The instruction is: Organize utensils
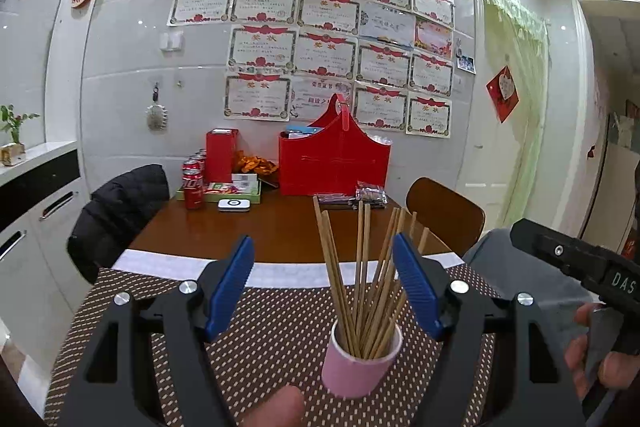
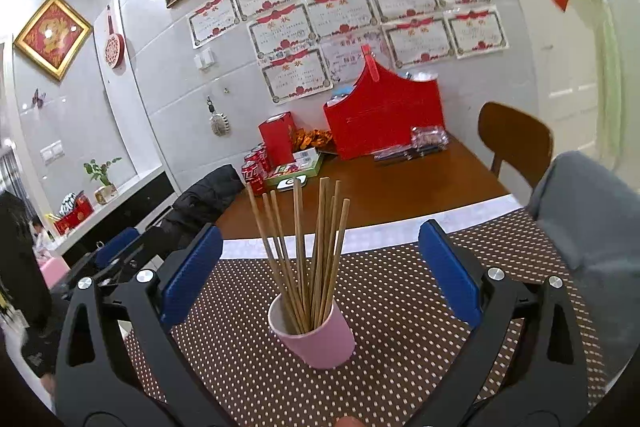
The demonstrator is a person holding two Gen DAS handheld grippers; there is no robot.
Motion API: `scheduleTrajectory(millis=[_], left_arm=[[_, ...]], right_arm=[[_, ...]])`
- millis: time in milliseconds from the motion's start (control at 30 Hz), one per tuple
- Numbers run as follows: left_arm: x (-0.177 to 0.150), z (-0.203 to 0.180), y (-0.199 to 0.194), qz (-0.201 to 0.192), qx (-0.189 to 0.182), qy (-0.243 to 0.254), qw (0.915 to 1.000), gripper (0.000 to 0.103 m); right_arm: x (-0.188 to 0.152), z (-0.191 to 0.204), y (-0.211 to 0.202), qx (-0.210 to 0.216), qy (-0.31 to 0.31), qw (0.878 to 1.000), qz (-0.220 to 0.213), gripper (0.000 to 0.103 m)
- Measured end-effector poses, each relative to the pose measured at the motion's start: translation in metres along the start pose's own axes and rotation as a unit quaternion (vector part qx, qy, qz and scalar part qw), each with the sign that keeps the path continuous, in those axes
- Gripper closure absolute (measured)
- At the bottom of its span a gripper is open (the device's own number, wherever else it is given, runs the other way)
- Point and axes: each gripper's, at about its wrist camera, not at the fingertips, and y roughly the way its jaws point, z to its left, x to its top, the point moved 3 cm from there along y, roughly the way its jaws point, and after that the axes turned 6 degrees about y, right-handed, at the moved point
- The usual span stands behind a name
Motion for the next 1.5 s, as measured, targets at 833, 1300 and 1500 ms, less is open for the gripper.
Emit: scheduleTrajectory(millis=[833, 1300, 1500], left_arm=[[-0.002, 0.003, -0.124, 0.005, 0.022, -0.011, 0.9997, 0.032], [-0.003, -0.003, -0.131, 0.003, 0.022, -0.003, 0.9997, 0.032], [-0.003, -0.005, -0.137, 0.001, 0.026, -0.001, 0.9997, 0.032]], right_arm=[[-0.028, 0.057, -0.126, -0.087, -0.073, 0.992, -0.055, 0.006], [-0.033, 0.065, -0.130, -0.092, -0.087, 0.990, -0.059, 0.006], [-0.034, 0.066, -0.130, -0.091, -0.089, 0.990, -0.057, 0.006]])
